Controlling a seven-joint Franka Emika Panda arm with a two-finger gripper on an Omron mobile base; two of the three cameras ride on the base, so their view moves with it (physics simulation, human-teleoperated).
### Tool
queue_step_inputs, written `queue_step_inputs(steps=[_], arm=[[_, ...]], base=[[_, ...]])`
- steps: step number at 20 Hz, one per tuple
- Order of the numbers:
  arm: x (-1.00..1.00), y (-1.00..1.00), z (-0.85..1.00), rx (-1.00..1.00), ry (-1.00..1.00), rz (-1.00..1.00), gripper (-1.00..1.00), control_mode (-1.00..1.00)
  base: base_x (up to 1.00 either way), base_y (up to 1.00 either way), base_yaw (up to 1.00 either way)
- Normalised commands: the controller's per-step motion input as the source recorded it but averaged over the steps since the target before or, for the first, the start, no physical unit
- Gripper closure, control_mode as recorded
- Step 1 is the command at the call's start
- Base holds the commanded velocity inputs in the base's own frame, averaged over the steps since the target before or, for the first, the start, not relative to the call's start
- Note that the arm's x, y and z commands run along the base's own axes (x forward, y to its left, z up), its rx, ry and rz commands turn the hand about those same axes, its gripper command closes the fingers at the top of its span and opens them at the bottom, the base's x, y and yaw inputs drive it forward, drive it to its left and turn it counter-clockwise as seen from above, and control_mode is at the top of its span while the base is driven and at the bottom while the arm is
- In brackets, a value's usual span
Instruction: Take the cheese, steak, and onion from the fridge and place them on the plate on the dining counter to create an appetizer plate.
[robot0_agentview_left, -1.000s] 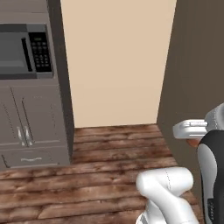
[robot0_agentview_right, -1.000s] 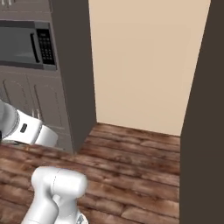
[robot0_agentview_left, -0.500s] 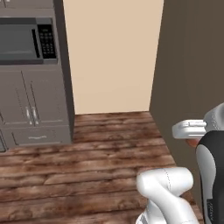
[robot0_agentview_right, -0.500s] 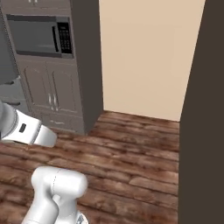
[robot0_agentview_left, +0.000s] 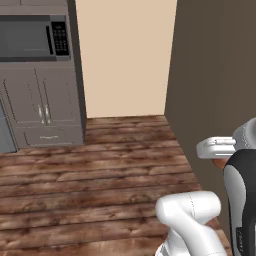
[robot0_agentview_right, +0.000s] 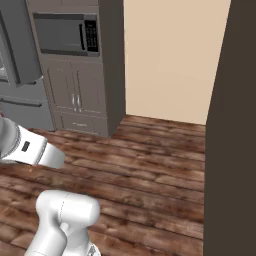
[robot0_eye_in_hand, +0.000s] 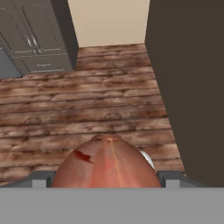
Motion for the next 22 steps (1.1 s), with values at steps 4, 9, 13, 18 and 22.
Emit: queue_step_inputs(steps=[4,9,13,18,22], arm=[[0.0,0.0,0.0,0.0,0.0,0.0,1.0,1.0],[0.0,0.0,0.0,0.0,0.0,0.0,1.0,1.0],[0.0,0.0,0.0,0.0,0.0,0.0,1.0,1.0],[0.0,0.0,0.0,0.0,0.0,0.0,1.0,1.0],[0.0,0.0,0.0,0.0,0.0,0.0,1.0,1.0]], base=[[-1.0,0.23,0.0],[-1.0,0.52,0.0],[-1.0,0.72,0.0],[-1.0,0.92,0.0],[-1.0,0.75,0.0]])
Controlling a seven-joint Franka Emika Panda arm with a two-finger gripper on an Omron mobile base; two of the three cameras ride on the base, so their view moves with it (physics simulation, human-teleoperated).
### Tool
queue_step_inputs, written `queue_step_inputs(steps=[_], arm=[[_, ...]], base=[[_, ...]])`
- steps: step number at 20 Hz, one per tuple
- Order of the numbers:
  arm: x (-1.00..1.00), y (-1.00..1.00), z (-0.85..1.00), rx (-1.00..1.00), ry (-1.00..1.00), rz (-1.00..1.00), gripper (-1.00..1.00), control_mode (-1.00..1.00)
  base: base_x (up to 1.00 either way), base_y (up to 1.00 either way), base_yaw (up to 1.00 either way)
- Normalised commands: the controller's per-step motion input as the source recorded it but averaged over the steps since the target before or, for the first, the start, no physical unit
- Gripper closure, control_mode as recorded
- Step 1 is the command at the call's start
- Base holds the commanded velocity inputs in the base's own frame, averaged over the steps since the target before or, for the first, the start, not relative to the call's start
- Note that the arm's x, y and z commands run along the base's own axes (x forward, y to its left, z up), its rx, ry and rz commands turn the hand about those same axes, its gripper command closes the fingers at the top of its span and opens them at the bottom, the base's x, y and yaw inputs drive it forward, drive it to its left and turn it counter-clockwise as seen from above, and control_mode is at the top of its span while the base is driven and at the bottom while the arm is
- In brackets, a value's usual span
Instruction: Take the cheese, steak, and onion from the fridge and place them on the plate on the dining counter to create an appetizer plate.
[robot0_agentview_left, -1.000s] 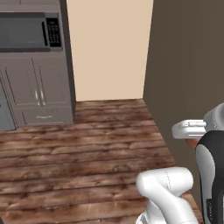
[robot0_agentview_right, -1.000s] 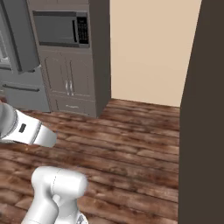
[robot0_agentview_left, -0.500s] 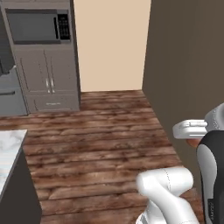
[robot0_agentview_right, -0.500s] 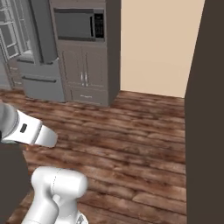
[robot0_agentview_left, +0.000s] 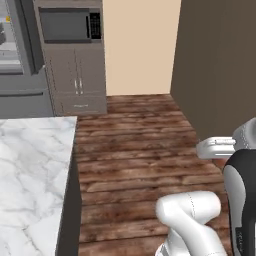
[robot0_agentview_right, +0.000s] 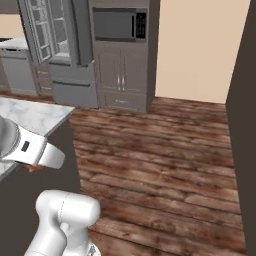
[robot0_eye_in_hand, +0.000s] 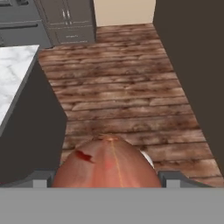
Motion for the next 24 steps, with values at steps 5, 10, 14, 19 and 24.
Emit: queue_step_inputs(steps=[5,10,14,19,24], arm=[[0.0,0.0,0.0,0.0,0.0,0.0,1.0,1.0],[0.0,0.0,0.0,0.0,0.0,0.0,1.0,1.0],[0.0,0.0,0.0,0.0,0.0,0.0,1.0,1.0],[0.0,0.0,0.0,0.0,0.0,0.0,1.0,1.0],[0.0,0.0,0.0,0.0,0.0,0.0,1.0,1.0]], base=[[-1.0,0.66,0.0],[-1.0,0.71,0.0],[-1.0,0.65,0.0],[-1.0,0.56,0.0],[-1.0,0.66,0.0]])
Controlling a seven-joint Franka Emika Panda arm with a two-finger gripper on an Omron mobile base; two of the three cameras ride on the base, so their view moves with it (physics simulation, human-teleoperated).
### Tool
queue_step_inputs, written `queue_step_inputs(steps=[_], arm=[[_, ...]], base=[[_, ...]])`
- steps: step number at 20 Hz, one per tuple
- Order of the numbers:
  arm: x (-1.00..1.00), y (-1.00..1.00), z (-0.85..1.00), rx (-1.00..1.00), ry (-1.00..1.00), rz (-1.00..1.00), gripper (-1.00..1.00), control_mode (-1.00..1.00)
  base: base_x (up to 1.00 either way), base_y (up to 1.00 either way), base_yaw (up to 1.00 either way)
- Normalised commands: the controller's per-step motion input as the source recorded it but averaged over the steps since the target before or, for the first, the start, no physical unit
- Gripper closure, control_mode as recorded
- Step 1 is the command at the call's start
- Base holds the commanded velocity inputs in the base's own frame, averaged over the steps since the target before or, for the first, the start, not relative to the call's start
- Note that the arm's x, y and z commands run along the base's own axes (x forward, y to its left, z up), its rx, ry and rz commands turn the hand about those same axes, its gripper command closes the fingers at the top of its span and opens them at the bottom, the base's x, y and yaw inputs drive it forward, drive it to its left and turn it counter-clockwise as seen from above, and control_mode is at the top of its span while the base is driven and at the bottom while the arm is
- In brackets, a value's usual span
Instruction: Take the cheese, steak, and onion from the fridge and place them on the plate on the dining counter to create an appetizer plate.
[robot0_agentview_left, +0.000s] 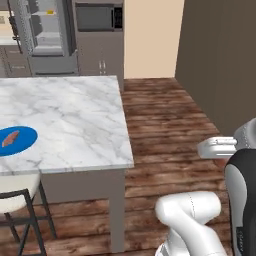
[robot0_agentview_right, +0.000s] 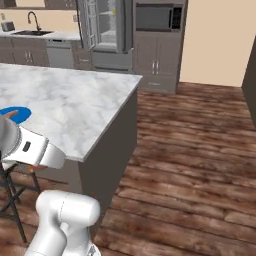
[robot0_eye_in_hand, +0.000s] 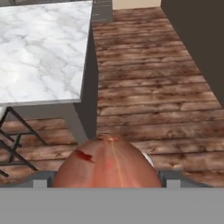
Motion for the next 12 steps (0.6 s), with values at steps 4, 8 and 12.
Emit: queue_step_inputs(steps=[4,8,12], arm=[[0.0,0.0,0.0,0.0,0.0,0.0,1.0,1.0],[0.0,0.0,0.0,0.0,0.0,0.0,1.0,1.0],[0.0,0.0,0.0,0.0,0.0,0.0,1.0,1.0]], base=[[-1.0,0.97,0.0],[-0.9,1.0,0.0],[-0.54,1.0,0.0]])
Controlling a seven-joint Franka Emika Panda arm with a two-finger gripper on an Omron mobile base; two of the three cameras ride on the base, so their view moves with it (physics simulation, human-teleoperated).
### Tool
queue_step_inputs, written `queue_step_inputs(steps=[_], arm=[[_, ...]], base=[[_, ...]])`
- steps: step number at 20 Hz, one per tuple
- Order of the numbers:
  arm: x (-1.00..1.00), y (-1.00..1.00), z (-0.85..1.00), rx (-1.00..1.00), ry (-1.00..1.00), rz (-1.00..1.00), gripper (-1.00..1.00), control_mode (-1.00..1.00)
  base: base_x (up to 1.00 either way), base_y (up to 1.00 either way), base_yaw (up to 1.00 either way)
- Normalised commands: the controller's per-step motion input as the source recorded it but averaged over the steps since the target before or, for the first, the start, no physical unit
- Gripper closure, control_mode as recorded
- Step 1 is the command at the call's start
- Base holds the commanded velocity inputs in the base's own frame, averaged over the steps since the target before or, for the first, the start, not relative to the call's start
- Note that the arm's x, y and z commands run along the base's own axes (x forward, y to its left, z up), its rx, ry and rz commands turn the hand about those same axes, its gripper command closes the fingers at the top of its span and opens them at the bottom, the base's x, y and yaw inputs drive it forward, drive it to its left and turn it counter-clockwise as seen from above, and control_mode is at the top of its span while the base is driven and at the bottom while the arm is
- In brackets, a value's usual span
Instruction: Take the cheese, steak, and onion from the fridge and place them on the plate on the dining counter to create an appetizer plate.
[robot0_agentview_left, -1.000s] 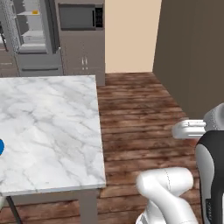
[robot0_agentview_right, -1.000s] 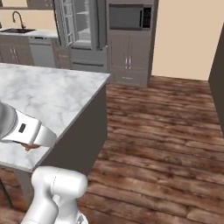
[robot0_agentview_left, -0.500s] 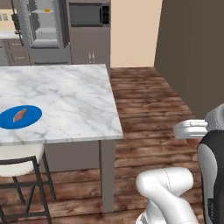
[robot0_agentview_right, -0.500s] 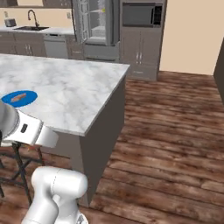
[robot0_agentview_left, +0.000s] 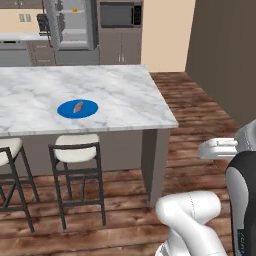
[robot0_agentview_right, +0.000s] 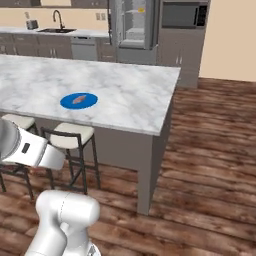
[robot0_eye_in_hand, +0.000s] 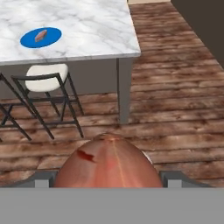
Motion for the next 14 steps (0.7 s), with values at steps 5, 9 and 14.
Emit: queue_step_inputs(steps=[5,9,14], arm=[[0.0,0.0,0.0,0.0,0.0,0.0,1.0,1.0],[0.0,0.0,0.0,0.0,0.0,0.0,1.0,1.0],[0.0,0.0,0.0,0.0,0.0,0.0,1.0,1.0]], base=[[0.27,1.0,0.0],[0.98,1.0,-0.01],[1.0,0.98,-0.07]])
